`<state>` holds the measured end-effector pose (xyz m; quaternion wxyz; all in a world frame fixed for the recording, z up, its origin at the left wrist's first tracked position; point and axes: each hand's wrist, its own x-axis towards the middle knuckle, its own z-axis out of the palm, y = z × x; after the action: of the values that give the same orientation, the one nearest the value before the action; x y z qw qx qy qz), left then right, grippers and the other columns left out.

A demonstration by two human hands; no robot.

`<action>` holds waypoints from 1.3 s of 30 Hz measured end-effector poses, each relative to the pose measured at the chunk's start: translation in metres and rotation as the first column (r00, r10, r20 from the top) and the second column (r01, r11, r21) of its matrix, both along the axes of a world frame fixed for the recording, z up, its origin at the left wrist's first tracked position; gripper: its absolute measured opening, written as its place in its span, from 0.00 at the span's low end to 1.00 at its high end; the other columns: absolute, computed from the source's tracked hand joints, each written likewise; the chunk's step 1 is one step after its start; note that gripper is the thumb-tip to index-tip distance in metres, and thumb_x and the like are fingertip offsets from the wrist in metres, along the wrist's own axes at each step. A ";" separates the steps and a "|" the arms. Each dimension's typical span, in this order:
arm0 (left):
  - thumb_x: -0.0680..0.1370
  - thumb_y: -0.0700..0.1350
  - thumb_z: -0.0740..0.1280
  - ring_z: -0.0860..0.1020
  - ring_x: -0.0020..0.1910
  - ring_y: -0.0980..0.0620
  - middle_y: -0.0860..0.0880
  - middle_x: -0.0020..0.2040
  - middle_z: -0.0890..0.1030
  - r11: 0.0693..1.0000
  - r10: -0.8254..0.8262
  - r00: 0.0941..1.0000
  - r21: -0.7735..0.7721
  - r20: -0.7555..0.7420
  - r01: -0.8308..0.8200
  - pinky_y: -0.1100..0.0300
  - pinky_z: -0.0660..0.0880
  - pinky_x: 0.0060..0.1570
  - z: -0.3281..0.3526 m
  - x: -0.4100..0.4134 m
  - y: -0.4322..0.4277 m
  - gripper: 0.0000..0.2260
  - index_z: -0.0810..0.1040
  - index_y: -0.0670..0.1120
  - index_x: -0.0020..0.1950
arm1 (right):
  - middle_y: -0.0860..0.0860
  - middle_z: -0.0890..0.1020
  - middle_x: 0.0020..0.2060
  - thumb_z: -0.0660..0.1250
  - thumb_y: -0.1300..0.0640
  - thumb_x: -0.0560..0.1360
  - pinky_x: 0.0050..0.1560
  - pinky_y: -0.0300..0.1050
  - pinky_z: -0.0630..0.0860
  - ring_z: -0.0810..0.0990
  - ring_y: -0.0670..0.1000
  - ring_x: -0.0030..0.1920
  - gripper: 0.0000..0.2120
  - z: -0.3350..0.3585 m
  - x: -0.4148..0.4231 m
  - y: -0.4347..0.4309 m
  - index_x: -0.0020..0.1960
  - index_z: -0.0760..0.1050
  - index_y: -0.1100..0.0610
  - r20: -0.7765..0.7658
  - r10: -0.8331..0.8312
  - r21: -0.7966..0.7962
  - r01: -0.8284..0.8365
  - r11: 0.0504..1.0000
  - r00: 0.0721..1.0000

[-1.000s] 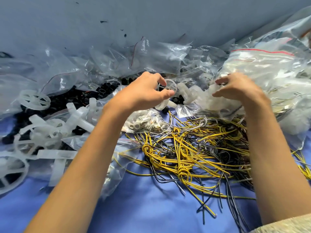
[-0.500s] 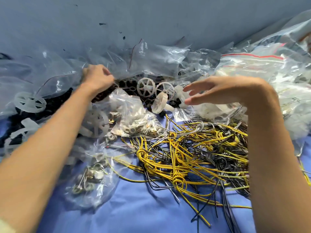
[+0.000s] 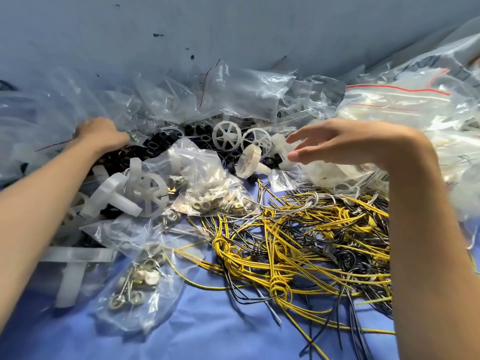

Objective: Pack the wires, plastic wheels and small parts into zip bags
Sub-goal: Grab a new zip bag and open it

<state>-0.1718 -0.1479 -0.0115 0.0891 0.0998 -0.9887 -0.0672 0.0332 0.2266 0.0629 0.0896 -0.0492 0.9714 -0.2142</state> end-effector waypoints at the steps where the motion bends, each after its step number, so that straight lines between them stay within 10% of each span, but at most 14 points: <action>1: 0.77 0.48 0.64 0.73 0.59 0.33 0.32 0.60 0.75 1.000 -0.007 1.000 -0.020 -0.015 0.006 0.48 0.70 0.56 0.005 -0.001 0.004 0.17 0.76 0.34 0.56 | 0.40 0.80 0.55 0.64 0.36 0.71 0.55 0.42 0.73 0.78 0.37 0.49 0.27 -0.001 0.000 -0.002 0.68 0.69 0.42 0.002 -0.001 0.008 0.001 1.000 1.000; 4: 0.76 0.49 0.64 0.70 0.62 0.33 0.32 0.62 0.73 0.996 -0.003 1.000 -0.084 -0.027 0.001 0.44 0.67 0.61 0.018 0.000 0.013 0.19 0.75 0.34 0.58 | 0.42 0.79 0.60 0.64 0.37 0.71 0.64 0.49 0.71 0.78 0.45 0.56 0.25 -0.005 -0.003 -0.012 0.67 0.70 0.42 0.001 0.005 0.058 -0.005 0.998 1.000; 10: 0.77 0.61 0.60 0.60 0.72 0.35 0.37 0.73 0.64 0.979 0.016 0.960 -0.199 0.280 0.042 0.42 0.58 0.70 0.017 -0.009 -0.007 0.30 0.67 0.44 0.72 | 0.49 0.72 0.67 0.64 0.41 0.76 0.51 0.40 0.64 0.73 0.50 0.61 0.25 -0.032 -0.021 -0.035 0.70 0.68 0.49 0.006 0.039 0.184 -0.039 0.982 0.999; 15: 0.71 0.58 0.66 0.71 0.63 0.38 0.40 0.65 0.74 0.990 0.024 0.923 -0.137 0.383 0.031 0.46 0.67 0.66 0.000 -0.007 -0.031 0.22 0.75 0.43 0.56 | 0.56 0.69 0.70 0.65 0.48 0.76 0.59 0.46 0.67 0.69 0.56 0.67 0.33 -0.056 -0.046 -0.047 0.75 0.56 0.57 -0.080 -0.060 0.127 0.070 0.989 0.995; 22: 0.77 0.52 0.63 0.60 0.71 0.36 0.36 0.72 0.64 0.980 -0.035 0.971 -0.183 0.237 0.080 0.39 0.60 0.69 0.000 0.001 -0.003 0.24 0.70 0.43 0.70 | 0.60 0.73 0.65 0.63 0.48 0.76 0.54 0.50 0.70 0.74 0.57 0.56 0.38 -0.085 -0.079 -0.061 0.76 0.46 0.58 -0.011 -0.141 0.026 0.141 0.990 0.990; 31: 0.73 0.37 0.63 0.72 0.49 0.39 0.37 0.53 0.74 0.958 -0.271 0.956 -0.129 -0.114 0.256 0.47 0.72 0.50 0.040 0.060 0.096 0.03 0.73 0.37 0.43 | 0.52 0.78 0.48 0.69 0.46 0.70 0.42 0.46 0.69 0.76 0.55 0.51 0.35 -0.093 -0.083 -0.066 0.69 0.59 0.57 -0.203 -0.264 -0.025 0.265 0.964 0.943; 39: 0.70 0.35 0.63 0.76 0.58 0.39 0.42 0.56 0.80 0.883 -0.431 0.865 0.080 -0.257 0.463 0.49 0.72 0.60 0.094 0.130 0.132 0.18 0.79 0.49 0.55 | 0.51 0.79 0.51 0.76 0.45 0.62 0.54 0.51 0.77 0.79 0.54 0.52 0.31 -0.013 -0.028 -0.055 0.62 0.70 0.50 -0.391 -0.346 -0.332 0.220 0.917 0.853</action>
<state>-0.0414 -0.0164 0.0824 0.1786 -0.1349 -0.9604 -0.1658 0.0050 0.1711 0.0494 -0.1737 0.0366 0.9232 -0.3410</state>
